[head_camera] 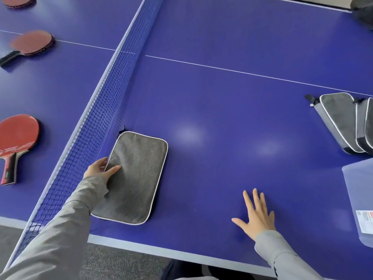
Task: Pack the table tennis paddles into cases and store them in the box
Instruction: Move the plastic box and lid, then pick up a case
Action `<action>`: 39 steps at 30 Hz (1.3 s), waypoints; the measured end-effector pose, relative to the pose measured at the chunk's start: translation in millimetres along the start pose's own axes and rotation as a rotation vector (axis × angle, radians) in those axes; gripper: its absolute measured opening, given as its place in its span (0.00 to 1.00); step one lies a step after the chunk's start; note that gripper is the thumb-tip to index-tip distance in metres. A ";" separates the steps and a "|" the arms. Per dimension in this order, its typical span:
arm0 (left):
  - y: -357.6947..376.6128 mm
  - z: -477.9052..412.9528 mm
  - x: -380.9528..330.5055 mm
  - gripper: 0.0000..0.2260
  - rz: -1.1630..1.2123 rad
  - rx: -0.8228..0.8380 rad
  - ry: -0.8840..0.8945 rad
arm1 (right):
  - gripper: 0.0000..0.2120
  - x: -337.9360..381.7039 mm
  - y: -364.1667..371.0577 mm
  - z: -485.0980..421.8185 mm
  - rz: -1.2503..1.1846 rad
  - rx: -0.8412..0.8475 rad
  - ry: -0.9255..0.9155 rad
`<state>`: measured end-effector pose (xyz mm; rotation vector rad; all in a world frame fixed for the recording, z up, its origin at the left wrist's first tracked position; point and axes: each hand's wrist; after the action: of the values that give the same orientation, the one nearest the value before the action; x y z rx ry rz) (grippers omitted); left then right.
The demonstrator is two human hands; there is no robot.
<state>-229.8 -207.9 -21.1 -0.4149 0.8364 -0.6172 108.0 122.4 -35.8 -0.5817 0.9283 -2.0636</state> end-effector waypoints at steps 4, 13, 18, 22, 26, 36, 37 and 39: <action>15.2 21.4 -22.4 0.32 -0.485 -0.178 0.172 | 0.46 0.9 -2.2 -0.3 -0.024 -0.001 -0.002; 138.4 121.5 -49.3 0.36 -0.954 -0.085 0.773 | 0.39 -5.0 -37.7 9.0 -0.123 -0.201 0.020; 185.6 152.8 -77.5 0.35 -1.072 -0.024 0.887 | 0.35 -38.0 -75.6 21.3 -0.151 -0.394 0.054; 213.7 188.0 -109.2 0.35 -1.098 -0.039 0.991 | 0.33 -73.0 -93.7 44.1 -0.213 -0.528 0.093; 251.1 240.4 -136.7 0.34 -1.102 -0.048 1.101 | 0.32 -115.0 -106.6 78.0 -0.331 -0.693 0.109; 372.0 419.2 -152.0 0.33 -0.916 0.027 1.170 | 0.31 -277.6 -90.3 199.5 -0.346 -0.877 0.210; 383.1 433.5 -150.3 0.33 -0.905 0.039 1.156 | 0.32 -298.6 -83.2 210.6 -0.334 -0.859 0.238; 403.7 459.6 -147.8 0.32 -0.882 0.058 1.120 | 0.32 -338.7 -72.2 231.1 -0.332 -0.837 0.276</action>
<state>193.5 238.3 112.2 -0.3577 1.7000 -1.7732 425.5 329.7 136.1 -0.9358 2.0021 -2.0060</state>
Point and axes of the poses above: each hand's wrist, its own z-axis away from the middle knuckle, its own y-axis out of the palm, x = y × z, and after that the axes turned 11 degrees about -y, right-handed
